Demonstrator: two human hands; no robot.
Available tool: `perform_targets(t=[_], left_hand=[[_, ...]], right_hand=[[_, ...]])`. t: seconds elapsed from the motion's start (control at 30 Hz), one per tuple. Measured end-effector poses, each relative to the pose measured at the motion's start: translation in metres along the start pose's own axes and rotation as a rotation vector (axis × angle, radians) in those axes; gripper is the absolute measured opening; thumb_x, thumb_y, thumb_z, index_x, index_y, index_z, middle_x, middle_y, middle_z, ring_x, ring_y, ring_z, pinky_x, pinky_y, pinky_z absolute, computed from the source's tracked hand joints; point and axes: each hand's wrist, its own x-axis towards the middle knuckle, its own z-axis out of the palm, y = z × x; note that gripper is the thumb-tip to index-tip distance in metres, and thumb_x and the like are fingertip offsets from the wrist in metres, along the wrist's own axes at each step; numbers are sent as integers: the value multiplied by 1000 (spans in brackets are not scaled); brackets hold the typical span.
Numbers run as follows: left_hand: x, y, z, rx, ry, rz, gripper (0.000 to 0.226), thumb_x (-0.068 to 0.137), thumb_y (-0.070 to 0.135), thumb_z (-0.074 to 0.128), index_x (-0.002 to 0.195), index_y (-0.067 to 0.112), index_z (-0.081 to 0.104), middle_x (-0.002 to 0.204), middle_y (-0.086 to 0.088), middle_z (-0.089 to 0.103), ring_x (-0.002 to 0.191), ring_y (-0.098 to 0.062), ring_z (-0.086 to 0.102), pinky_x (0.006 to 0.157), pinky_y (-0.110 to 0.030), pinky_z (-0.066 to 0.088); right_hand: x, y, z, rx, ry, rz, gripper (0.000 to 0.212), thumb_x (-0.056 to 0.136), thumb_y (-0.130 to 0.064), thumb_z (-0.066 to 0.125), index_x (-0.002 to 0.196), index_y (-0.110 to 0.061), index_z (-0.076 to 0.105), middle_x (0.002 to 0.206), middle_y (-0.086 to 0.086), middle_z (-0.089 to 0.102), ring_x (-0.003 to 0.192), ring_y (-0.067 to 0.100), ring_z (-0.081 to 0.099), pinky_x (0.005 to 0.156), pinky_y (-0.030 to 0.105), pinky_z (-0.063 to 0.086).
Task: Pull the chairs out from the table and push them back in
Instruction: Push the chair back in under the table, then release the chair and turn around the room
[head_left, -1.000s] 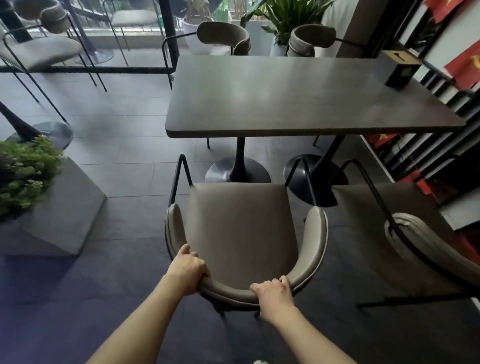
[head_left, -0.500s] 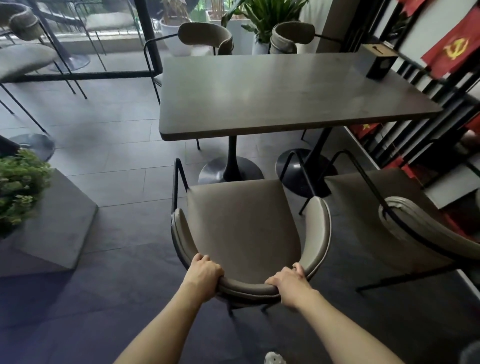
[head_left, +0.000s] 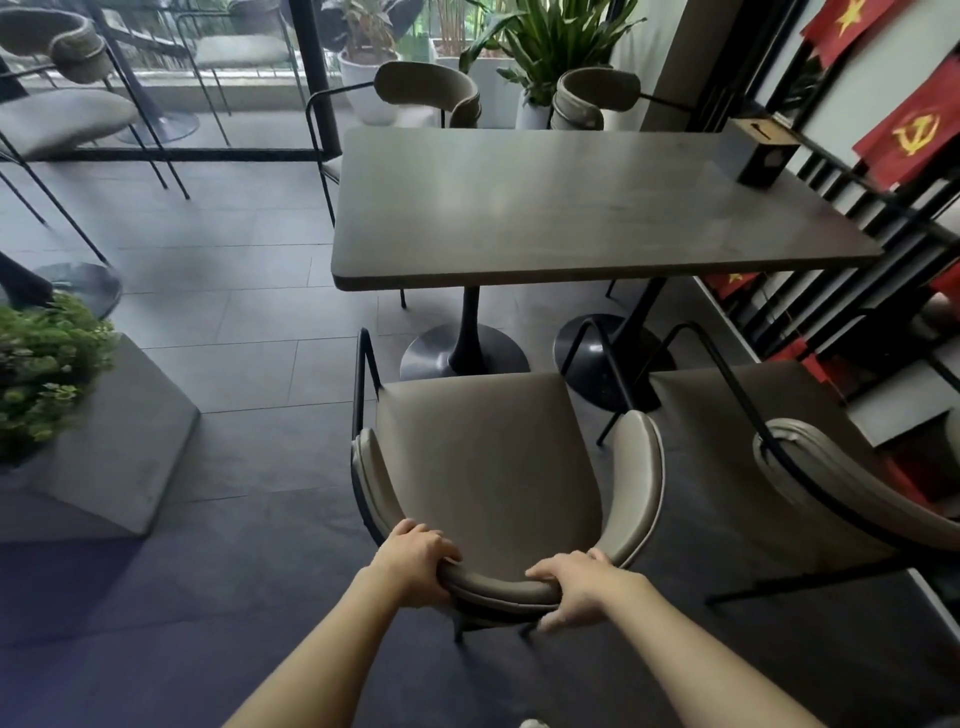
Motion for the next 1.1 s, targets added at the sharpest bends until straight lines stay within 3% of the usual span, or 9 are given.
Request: perform_targets(t=[0.07,0.17,0.27,0.43,0.6,0.73,0.93,1.1], left_hand=[[-10,-5,-13,-238,46,-12,58,74,46,68,128,29,55,140,6,49,133,-15,40,113,-29,25],[-28,-22,-35,-548,290,-91,47,79,33,70,124,24,59,141,4,47,131,-12,44,112,-26,32],[-49,-49,-57,-645,503,-192,37,83,21,67,120,18,63,136,0,52,126,-16,50,109,-28,36],[-82,-96,-98,-719,767,-307,34,85,12,64,119,9,62,126,-9,60,117,-24,56,98,-27,40],[-100,-135,-138,-849,925,-411,37,86,15,60,123,14,61,125,-8,63,111,-23,61,93,-31,46],[-94,-169,-173,-939,978,-419,39,87,16,59,125,13,58,127,-6,63,110,-23,61,96,-41,51],[-47,-218,-238,-974,967,-377,46,91,18,56,135,12,47,130,-8,58,107,-19,59,88,-29,48],[3,-262,-304,-919,902,-347,50,91,21,56,139,14,42,129,-10,57,98,-15,56,85,-30,48]], right_hand=[[-3,-8,-16,146,19,2,77,75,-53,67,143,-31,38,147,-5,45,137,17,40,114,34,29],[1,-33,-41,150,220,41,70,85,-52,57,146,-28,34,151,-3,40,139,19,38,113,35,30],[6,-72,-67,247,362,66,58,94,-44,47,147,-24,33,151,4,40,138,25,39,112,38,31],[6,-143,-108,414,505,-44,55,95,-37,48,146,-20,35,150,6,41,137,26,41,112,39,33],[11,-198,-154,516,601,-151,54,96,-31,49,147,-17,35,151,6,40,138,26,38,111,36,32],[29,-227,-195,601,650,-192,53,95,-31,50,145,-17,37,148,9,45,135,27,42,109,36,35],[77,-247,-276,751,730,-225,51,95,-30,51,143,-16,41,147,6,46,134,22,43,110,32,33],[123,-256,-341,928,759,-260,48,94,-27,54,140,-14,46,143,8,51,130,20,48,111,35,37]])
